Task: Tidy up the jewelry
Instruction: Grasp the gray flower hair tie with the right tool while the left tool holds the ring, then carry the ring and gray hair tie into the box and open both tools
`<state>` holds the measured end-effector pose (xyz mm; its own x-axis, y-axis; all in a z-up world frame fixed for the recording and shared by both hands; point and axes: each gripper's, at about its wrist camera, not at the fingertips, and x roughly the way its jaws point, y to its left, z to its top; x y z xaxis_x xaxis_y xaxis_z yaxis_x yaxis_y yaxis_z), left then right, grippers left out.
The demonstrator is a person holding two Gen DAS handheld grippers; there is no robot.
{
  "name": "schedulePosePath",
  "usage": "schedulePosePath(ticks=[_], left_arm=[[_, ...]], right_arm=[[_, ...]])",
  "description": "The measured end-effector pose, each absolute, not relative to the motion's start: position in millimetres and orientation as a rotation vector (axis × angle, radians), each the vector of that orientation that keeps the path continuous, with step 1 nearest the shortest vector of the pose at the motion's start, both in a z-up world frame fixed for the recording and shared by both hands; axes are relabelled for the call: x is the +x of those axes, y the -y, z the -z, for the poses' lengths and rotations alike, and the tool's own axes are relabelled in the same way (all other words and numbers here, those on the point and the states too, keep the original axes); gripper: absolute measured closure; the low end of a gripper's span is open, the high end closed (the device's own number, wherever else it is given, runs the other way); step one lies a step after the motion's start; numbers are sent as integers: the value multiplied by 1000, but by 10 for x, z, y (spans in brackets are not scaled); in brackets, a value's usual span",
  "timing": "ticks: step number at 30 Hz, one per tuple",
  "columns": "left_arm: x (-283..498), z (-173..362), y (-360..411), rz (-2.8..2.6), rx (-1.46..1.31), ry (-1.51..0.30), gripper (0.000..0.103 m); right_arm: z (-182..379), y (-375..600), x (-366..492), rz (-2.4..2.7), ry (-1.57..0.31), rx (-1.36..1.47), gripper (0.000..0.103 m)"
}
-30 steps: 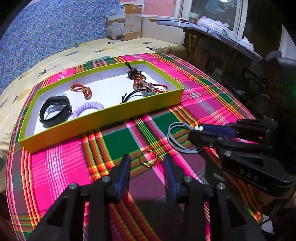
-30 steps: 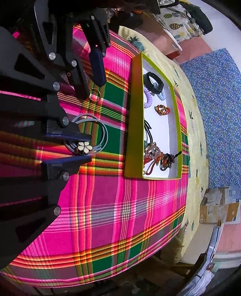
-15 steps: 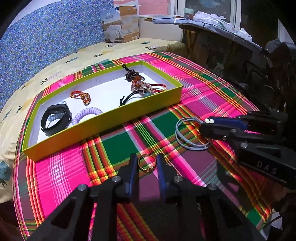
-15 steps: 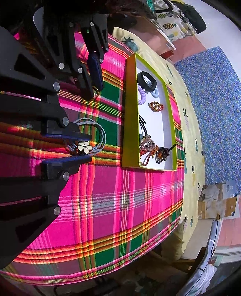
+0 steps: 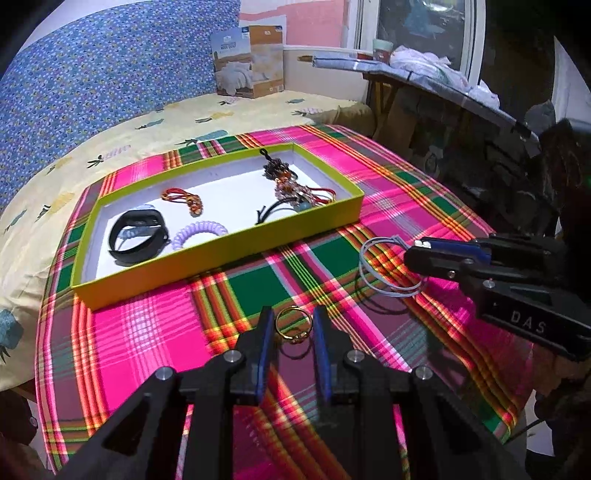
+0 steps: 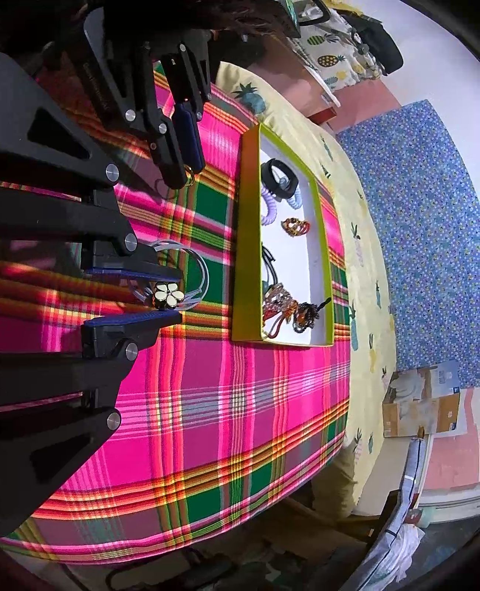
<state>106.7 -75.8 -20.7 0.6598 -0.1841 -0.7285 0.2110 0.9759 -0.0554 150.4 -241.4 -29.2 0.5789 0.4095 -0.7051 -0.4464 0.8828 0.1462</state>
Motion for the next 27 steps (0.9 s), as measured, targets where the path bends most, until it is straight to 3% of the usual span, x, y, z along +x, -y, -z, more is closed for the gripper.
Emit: schedulePosePath(ticks=[27], left_arm=[[1526, -81, -156, 77, -75, -755, 81]], right_arm=[[-111, 2057, 1810, -557, -721, -61, 87]])
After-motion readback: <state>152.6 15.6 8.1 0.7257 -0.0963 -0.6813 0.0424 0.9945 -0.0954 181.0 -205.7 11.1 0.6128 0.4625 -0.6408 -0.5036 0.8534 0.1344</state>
